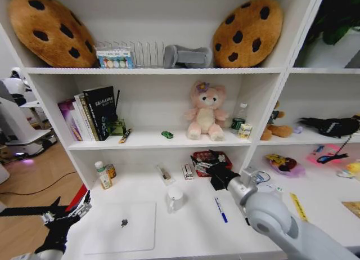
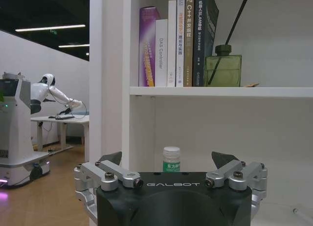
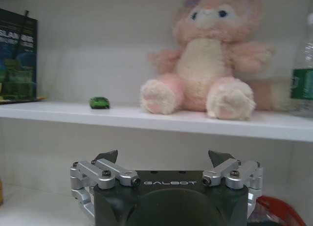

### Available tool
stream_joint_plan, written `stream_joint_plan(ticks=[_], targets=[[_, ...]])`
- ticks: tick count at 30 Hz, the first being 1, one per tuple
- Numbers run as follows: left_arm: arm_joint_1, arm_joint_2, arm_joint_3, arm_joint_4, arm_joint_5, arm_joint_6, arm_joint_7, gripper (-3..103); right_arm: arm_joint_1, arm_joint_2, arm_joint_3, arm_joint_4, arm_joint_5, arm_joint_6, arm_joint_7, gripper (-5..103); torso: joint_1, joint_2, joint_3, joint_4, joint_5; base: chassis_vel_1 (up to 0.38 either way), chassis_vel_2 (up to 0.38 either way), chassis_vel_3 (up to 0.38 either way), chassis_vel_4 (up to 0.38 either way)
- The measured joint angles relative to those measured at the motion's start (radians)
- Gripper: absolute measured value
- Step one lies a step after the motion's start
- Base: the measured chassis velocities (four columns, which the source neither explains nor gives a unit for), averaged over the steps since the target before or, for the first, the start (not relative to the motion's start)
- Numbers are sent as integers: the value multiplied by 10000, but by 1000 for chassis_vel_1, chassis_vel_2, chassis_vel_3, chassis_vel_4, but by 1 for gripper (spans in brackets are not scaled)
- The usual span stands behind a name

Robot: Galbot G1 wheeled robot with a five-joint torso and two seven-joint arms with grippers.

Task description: Organize the objects on the table.

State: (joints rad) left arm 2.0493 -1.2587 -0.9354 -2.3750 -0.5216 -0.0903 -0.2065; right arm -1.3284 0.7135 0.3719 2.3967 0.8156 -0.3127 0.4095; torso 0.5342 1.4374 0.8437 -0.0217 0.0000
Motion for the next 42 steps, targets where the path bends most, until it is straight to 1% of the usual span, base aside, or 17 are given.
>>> stream_joint_plan(ticks=[1,3,5,8,12,14,19,22,25,28,34,36,38,42], targets=[[1,-7,8,6,6,-13,1,100,-454,127,305,4,-209,68,1,100,0,-1,0,-3,1,0,0,0,0],[-33,-41,62,26,42,-24,2,100,-1304,468,765,-75,-839,230,0,100,0,0,0,-1,0,0,0,0,0],[-49,-54,75,34,54,-26,0,100,-1480,563,830,-115,-997,250,4,100,0,0,0,0,-1,0,0,0,0],[-102,-103,137,64,81,-35,-28,100,-2218,1031,959,-475,-1721,315,142,100,0,0,1,1,0,0,0,0,0],[-119,-122,171,119,110,-61,-42,100,-2611,1228,955,-840,-2028,379,189,100,0,0,1,2,0,0,0,0,0],[-117,-162,203,158,137,-88,-50,100,-2915,1451,795,-1225,-2176,377,209,100,0,0,2,0,0,0,0,0,0],[-53,-195,228,164,176,-115,-50,100,-2925,1752,460,-1562,-2089,233,378,100,0,0,1,1,0,0,0,0,0],[24,-202,215,182,193,-149,-39,100,-2786,2018,-4,-2028,-1894,27,598,100,1,-1,1,2,0,0,0,0,0],[71,-197,197,215,192,-167,-22,100,-2656,2130,-233,-2377,-1851,-4,653,100,2,-2,2,1,0,0,0,0,0],[91,-196,195,245,203,-173,-12,100,-2541,2186,-399,-2661,-1801,-29,694,100,2,-2,2,1,0,0,0,0,0],[76,-195,237,322,271,-176,-2,100,-1904,2231,-826,-3269,-1223,-295,883,100,2,-2,2,1,0,0,0,0,0],[62,-193,240,326,273,-176,-2,100,-1742,2232,-914,-3369,-1099,-349,919,101,2,-2,2,1,-1,0,0,0,0],[45,-185,228,333,273,-172,-4,100,-1444,2228,-1077,-3585,-887,-448,958,100,2,-2,2,1,-1,0,0,0,0],[46,-177,183,335,259,-167,-6,100,-1255,2214,-1178,-3821,-779,-482,979,97,2,-2,2,2,0,0,0,0,0]])
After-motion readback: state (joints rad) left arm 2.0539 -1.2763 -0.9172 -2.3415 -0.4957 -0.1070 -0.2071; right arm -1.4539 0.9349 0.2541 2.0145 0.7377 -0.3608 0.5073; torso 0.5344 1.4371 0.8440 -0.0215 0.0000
